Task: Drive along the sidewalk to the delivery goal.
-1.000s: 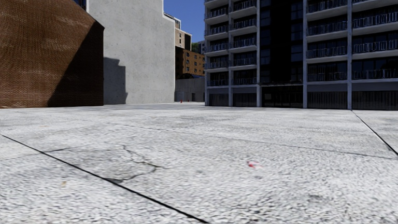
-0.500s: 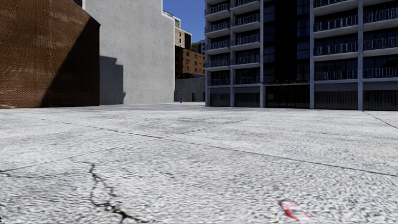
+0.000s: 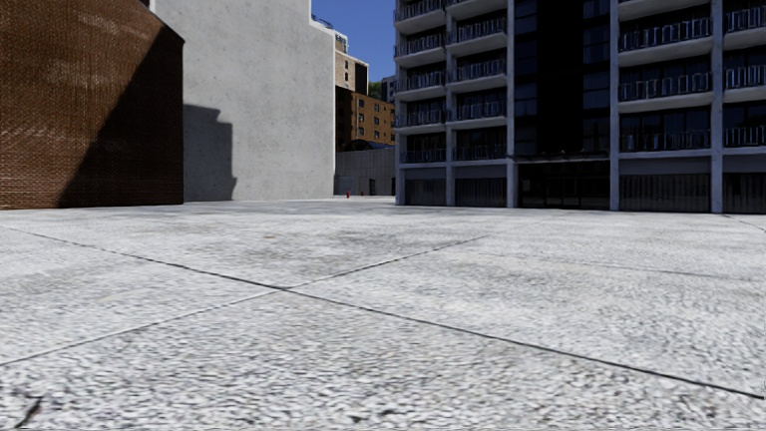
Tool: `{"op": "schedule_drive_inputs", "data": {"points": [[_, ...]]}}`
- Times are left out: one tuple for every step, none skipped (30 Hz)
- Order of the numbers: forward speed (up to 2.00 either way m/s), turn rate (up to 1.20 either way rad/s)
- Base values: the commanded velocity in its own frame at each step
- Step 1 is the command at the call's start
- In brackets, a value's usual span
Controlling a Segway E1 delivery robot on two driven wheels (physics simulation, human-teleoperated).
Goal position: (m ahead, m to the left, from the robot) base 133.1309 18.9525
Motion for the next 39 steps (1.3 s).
{"op": "schedule_drive_inputs", "data": {"points": [[2.00,0.00],[2.00,0.00],[2.00,0.00],[2.00,0.00],[2.00,0.00],[2.00,0.00],[2.00,0.00],[2.00,0.00],[2.00,0.07],[2.00,0.12],[2.00,0.14],[2.00,0.17],[2.00,0.19],[2.00,0.19],[2.00,0.21],[2.00,0.22],[2.00,0.22],[2.00,0.22],[2.00,0.22],[2.00,0.22],[2.00,0.22],[2.00,0.22],[2.00,0.22],[2.00,0.22],[2.00,0.22],[2.00,0.22],[2.00,0.22],[2.00,0.22],[2.00,0.22],[2.00,0.22],[2.00,0.22],[2.00,0.22],[2.00,0.22],[2.00,0.22],[2.00,0.22],[2.00,0.22],[2.00,0.22],[2.00,0.22],[2.00,0.22]]}}
